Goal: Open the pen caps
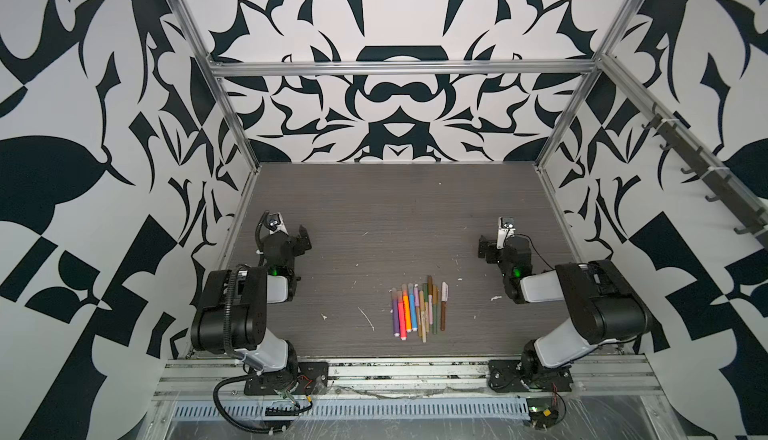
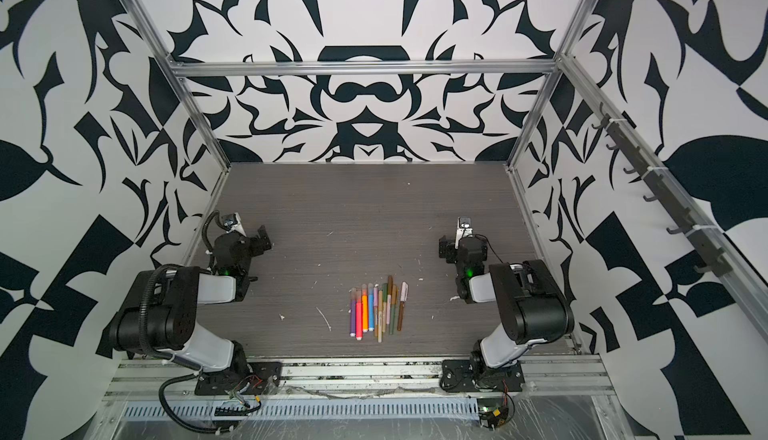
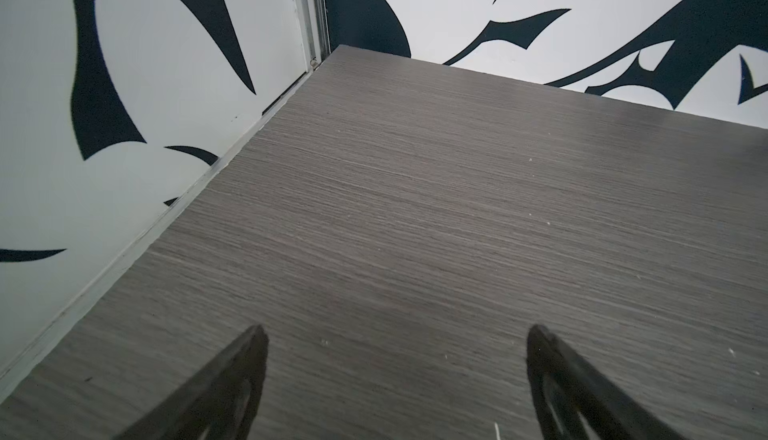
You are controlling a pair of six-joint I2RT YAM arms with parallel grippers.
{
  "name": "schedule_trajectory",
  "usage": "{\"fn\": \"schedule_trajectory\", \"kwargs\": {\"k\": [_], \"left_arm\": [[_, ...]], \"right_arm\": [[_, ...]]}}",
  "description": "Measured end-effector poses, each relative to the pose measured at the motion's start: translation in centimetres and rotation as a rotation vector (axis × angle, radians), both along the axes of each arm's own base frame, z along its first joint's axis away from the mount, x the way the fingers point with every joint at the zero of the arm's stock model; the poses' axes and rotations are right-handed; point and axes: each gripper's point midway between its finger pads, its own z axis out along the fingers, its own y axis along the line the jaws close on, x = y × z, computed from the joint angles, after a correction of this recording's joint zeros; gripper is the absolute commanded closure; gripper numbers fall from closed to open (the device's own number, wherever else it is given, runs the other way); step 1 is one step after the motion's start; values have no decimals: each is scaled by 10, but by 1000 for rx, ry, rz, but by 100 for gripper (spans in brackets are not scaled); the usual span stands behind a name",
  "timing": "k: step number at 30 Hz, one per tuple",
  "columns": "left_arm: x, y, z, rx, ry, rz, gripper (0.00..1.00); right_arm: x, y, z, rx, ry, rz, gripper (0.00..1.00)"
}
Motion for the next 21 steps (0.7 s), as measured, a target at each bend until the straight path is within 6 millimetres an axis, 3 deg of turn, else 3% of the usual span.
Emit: {"fn": "schedule_trajectory", "kwargs": {"k": [21], "left_arm": [[0,0,0,0,0,0,1]], "right_arm": [[1,10,1,14,-6,57,0]]}}
